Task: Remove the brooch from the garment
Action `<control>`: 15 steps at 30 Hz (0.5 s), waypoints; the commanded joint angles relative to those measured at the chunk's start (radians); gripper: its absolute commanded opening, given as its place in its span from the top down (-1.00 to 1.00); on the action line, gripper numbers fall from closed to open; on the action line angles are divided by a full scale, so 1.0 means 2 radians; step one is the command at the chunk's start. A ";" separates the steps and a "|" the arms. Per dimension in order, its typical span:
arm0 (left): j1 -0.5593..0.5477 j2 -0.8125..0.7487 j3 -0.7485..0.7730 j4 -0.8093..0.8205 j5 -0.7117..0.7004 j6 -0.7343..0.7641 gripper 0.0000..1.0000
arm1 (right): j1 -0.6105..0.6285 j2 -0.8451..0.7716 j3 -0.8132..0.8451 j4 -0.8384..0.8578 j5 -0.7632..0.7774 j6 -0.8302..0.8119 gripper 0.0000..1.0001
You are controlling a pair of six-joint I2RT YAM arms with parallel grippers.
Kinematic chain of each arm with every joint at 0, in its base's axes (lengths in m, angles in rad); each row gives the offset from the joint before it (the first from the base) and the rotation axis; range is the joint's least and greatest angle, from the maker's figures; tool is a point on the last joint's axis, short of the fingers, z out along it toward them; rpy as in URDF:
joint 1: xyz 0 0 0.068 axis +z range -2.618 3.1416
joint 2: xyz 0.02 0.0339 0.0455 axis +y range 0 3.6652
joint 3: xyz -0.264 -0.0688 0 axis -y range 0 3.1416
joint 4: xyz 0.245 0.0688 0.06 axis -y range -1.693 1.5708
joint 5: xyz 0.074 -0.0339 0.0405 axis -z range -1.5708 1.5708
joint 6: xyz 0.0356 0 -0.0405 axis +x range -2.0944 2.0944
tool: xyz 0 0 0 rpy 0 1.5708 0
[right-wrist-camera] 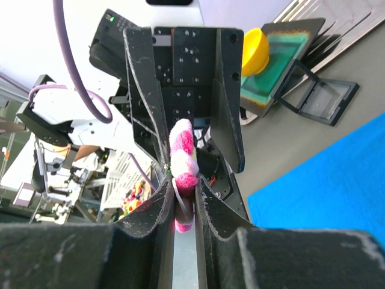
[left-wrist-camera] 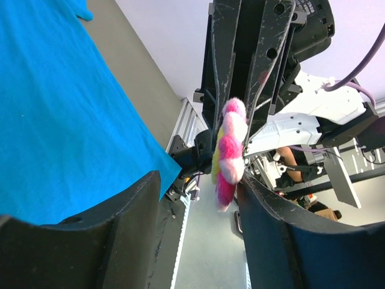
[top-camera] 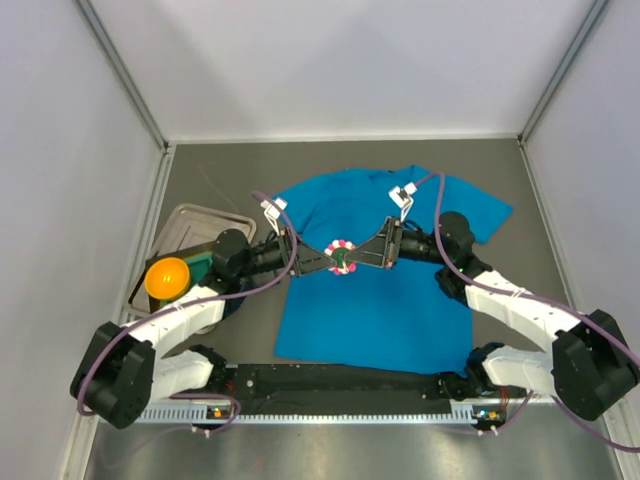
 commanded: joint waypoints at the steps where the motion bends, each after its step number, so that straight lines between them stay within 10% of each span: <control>1: -0.003 -0.019 -0.002 -0.012 -0.004 0.029 -0.18 | 0.001 -0.009 -0.013 0.042 0.029 0.018 1.00; 15: -0.046 -0.083 -0.049 0.007 -0.116 0.035 -0.36 | 0.024 -0.037 -0.047 0.063 0.137 0.052 1.00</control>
